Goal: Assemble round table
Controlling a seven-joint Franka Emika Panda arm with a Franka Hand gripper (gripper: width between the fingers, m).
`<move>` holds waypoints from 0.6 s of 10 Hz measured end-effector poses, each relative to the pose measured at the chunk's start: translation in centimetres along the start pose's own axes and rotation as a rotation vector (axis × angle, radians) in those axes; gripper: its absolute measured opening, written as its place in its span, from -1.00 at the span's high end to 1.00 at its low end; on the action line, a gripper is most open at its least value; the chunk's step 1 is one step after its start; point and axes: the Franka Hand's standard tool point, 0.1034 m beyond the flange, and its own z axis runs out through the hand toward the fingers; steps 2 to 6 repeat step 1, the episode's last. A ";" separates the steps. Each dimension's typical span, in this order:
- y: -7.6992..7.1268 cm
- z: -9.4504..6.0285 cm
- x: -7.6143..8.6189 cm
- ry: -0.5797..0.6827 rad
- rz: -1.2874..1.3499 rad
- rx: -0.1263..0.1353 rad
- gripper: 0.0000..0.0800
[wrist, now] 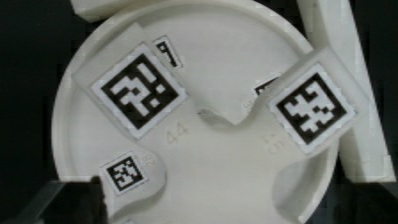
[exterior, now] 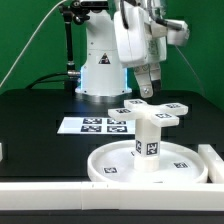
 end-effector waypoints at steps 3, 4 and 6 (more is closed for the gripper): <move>0.1 0.1 0.0 0.001 -0.006 -0.002 -0.62; 0.1 0.1 0.0 0.001 -0.006 -0.002 -0.62; 0.1 0.1 0.0 0.001 -0.006 -0.002 -0.62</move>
Offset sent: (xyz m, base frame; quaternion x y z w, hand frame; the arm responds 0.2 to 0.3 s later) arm 0.0000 0.0000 0.0000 0.0000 0.0000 0.0000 1.0000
